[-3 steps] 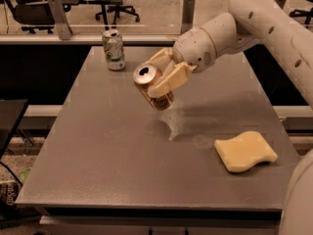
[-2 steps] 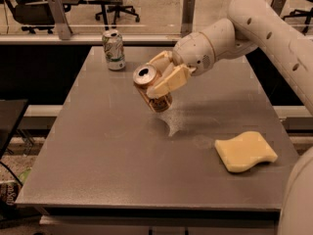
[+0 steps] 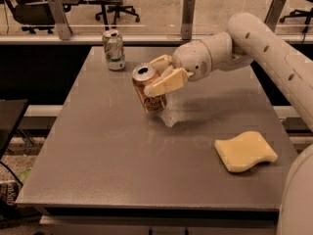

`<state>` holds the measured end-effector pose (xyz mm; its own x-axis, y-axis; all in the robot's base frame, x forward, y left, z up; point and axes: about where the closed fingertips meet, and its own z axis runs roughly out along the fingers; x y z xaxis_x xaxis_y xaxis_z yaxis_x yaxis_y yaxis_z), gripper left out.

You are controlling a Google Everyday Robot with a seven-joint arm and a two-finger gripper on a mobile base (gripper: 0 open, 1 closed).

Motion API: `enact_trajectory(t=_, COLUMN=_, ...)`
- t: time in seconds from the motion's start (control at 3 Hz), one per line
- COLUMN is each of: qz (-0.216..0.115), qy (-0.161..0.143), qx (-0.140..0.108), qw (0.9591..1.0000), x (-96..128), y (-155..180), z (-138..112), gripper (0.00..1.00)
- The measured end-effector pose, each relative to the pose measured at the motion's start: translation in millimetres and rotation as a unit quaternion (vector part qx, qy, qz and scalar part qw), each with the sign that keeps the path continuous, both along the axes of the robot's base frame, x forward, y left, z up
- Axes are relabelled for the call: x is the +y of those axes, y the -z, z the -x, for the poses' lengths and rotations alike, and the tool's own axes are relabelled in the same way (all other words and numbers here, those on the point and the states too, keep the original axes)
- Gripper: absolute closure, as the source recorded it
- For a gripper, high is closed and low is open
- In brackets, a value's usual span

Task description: Place orange can upright

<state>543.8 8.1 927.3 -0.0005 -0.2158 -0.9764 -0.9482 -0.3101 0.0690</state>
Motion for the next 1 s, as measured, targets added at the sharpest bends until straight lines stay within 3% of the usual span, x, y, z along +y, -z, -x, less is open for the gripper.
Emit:
enact_trajectory(t=0.67, qz=-0.038, qy=0.008, qx=0.022, qw=0.999, x=-0.5, y=10.7, z=-9.7, gripper=1.0)
enact_trajectory(t=1.0, qz=-0.053, qy=0.008, qx=0.022, qw=0.9983, x=-1.5, y=13.5, z=-12.4, gripper=0.87)
